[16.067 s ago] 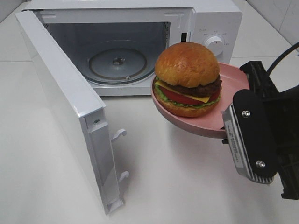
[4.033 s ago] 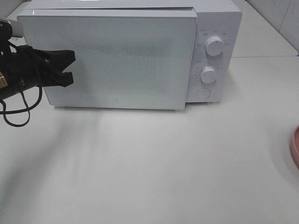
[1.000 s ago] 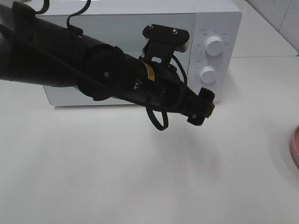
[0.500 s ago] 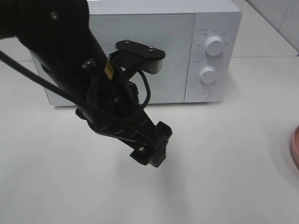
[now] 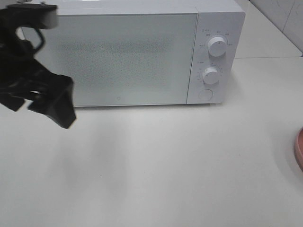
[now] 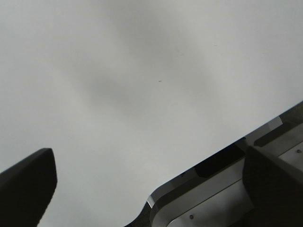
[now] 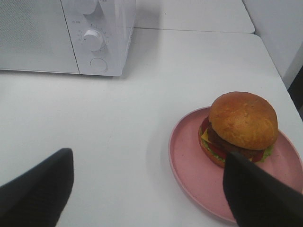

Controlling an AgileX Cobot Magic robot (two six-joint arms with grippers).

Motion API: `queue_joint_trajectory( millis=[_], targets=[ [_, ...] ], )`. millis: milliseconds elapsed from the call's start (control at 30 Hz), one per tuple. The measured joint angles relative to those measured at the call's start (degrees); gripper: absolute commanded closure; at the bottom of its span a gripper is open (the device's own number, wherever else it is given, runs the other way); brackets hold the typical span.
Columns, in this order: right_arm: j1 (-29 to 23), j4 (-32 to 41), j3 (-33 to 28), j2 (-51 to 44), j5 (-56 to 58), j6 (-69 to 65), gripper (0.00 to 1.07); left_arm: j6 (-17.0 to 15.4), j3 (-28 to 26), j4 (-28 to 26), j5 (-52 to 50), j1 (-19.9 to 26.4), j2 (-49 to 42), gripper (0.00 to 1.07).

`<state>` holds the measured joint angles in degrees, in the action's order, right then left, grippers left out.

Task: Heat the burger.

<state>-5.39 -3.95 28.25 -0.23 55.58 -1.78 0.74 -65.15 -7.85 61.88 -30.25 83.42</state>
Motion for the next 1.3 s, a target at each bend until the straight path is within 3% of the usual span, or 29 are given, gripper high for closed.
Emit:
queue_joint_trajectory(
  millis=[33, 100, 133, 167, 200, 233, 300, 467, 933, 1300],
  targets=[
    [0.00, 0.00, 0.00, 0.00, 0.00, 0.00, 0.31, 0.52, 1.89, 0.00, 0.40, 4.01, -2.98, 0.07],
    [0.00, 0.00, 0.00, 0.00, 0.00, 0.00, 0.31, 0.80, 3.09, 0.00, 0.57, 5.90, -4.70, 0.07],
    [0.00, 0.00, 0.00, 0.00, 0.00, 0.00, 0.31, 1.43, 5.44, 0.00, 0.69, 10.49, -8.14, 0.07],
    [0.00, 0.00, 0.00, 0.00, 0.00, 0.00, 0.31, 1.43, 5.44, 0.00, 0.69, 10.49, -8.14, 0.07],
    [0.00, 0.00, 0.00, 0.00, 0.00, 0.00, 0.31, 1.72, 7.56, 0.00, 0.86, 14.38, -11.06, 0.07],
    [0.00, 0.00, 0.00, 0.00, 0.00, 0.00, 0.31, 1.72, 7.56, 0.00, 0.86, 14.38, -11.06, 0.07],
    [0.00, 0.00, 0.00, 0.00, 0.00, 0.00, 0.31, 1.89, 10.77, 0.00, 1.55, 19.82, -15.41, 0.07],
    [0.00, 0.00, 0.00, 0.00, 0.00, 0.00, 0.31, 1.89, 16.27, -0.06, 3.04, 24.69, -22.92, 0.07],
    [0.00, 0.00, 0.00, 0.00, 0.00, 0.00, 0.31, 2.06, 33.06, 2.41, 3.44, 26.01, -46.18, 0.07],
    [0.00, 0.00, 0.00, 0.00, 0.00, 0.00, 0.31, 2.06, 35.24, 3.90, 0.29, 26.01, -63.20, 0.07]
  ],
)
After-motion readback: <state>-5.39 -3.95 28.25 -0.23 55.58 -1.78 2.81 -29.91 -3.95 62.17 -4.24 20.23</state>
